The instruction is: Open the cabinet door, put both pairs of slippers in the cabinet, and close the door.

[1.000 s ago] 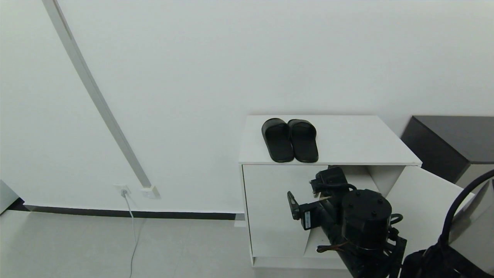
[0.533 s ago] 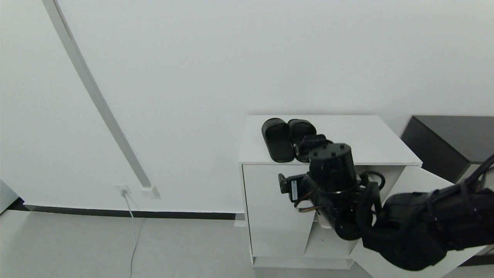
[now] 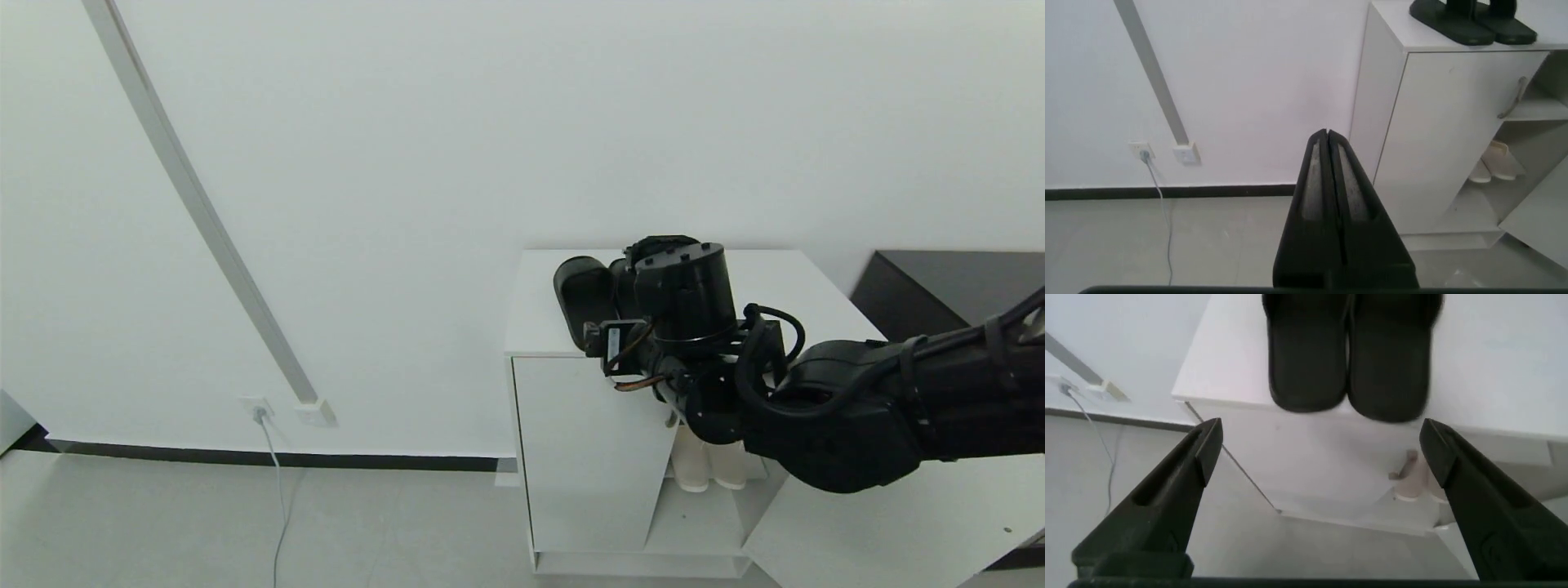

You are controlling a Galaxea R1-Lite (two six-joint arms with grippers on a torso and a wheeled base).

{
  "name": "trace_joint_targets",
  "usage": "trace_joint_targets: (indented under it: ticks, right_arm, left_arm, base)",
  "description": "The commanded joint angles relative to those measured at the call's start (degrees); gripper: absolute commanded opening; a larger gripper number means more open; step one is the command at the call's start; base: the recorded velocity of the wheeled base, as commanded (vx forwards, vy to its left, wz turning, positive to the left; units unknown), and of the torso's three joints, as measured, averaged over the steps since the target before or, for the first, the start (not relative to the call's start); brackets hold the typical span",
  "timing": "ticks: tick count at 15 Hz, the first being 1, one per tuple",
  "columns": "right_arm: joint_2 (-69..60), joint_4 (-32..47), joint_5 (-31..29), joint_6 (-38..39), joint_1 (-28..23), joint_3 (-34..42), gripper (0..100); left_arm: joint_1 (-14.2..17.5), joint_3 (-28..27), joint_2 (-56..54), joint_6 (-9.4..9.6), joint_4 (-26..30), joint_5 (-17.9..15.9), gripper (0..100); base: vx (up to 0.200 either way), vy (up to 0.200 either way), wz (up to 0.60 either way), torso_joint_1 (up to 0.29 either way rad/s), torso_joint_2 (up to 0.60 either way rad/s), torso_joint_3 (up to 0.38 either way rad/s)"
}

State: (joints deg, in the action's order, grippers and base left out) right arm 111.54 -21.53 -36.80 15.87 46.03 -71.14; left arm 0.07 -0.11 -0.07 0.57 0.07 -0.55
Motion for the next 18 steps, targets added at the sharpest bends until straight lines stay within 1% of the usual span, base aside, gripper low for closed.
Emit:
trace_joint_targets:
  ticks: [1,7,10,13,15,18]
  right_arm:
    - [1.4,-0.6,0.1,0.0,-0.2,1.1,100]
    - [6.0,-8.9,0.2,-0.2,-1.5,4.9,100]
    - [9.9,-12.6,1.0,-0.7,-3.8,4.0,100]
    - [14.0,-16.9,3.1,-3.1,-6.2,1.7,100]
    - [16.9,-17.9,3.5,-3.7,-7.4,-1.3,100]
    - [20.9,-17.9,4.9,-5.5,-8.7,-8.0,100]
  left_arm:
    - [0.0,0.0,0.1,0.04,0.0,-0.1,0]
    - [0.0,0.0,0.1,-0.22,0.0,0.1,0]
    - [0.0,0.0,0.1,-0.22,0.0,0.1,0]
    - [0.0,0.0,0.1,-0.22,0.0,0.1,0]
    - [0.0,0.0,0.1,-0.31,0.0,0.2,0]
    - [0.0,0.0,0.1,-0.40,0.0,0.2,0]
  base:
    - [0.200,0.000,0.00,0.002,0.00,0.002]
    - [0.200,0.000,0.00,0.005,0.00,0.002]
    - [0.000,0.000,0.00,0.000,0.00,0.000]
    - [0.000,0.000,0.00,0.000,0.00,0.000]
    - [0.000,0.000,0.00,0.000,0.00,0.000]
    - [0.000,0.000,0.00,0.000,0.00,0.000]
